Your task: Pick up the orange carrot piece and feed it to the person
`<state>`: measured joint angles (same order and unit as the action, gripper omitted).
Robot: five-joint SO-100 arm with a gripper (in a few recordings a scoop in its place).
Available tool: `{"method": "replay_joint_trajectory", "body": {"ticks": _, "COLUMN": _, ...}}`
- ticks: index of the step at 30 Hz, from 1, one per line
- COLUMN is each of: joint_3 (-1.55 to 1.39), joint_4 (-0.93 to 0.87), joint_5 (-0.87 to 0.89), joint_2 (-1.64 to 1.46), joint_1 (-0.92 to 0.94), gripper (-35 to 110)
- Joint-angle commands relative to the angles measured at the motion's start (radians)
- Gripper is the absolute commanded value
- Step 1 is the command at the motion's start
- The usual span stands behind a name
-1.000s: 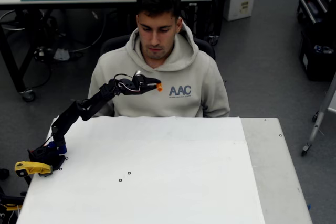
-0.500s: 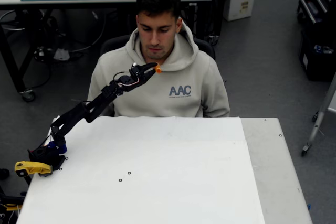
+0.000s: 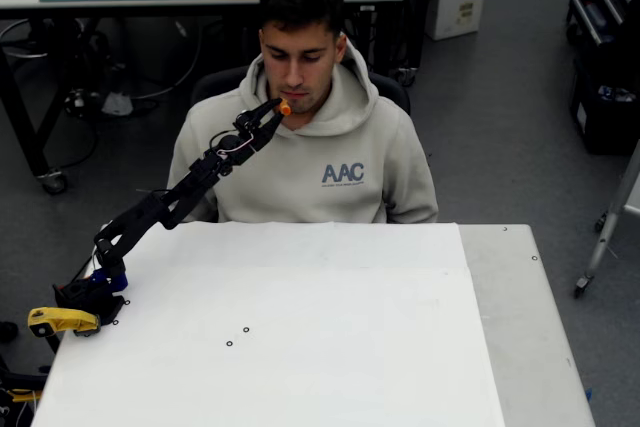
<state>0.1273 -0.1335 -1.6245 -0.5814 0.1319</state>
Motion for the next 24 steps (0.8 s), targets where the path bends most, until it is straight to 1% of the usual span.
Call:
{"method": "replay_joint_trajectory", "body": {"ticks": 1, "joint_3": 0.094, "joint_4": 0.015, "joint_5": -0.017, "joint_2": -0.055, "joint_1": 0.009, "gripper": -3}}
{"method": "replay_joint_trajectory", "body": {"ticks": 17, "joint_3": 0.091, "joint_4": 0.015, "joint_5": -0.018, "joint_2": -0.054, "joint_1": 0.011, "gripper": -3}}
{"method": "replay_joint_trajectory", "body": {"ticks": 24, "joint_3": 0.021, "joint_4": 0.015, "joint_5": -0.02, "joint_2": -0.049, "joint_1": 0.009, "gripper": -3}}
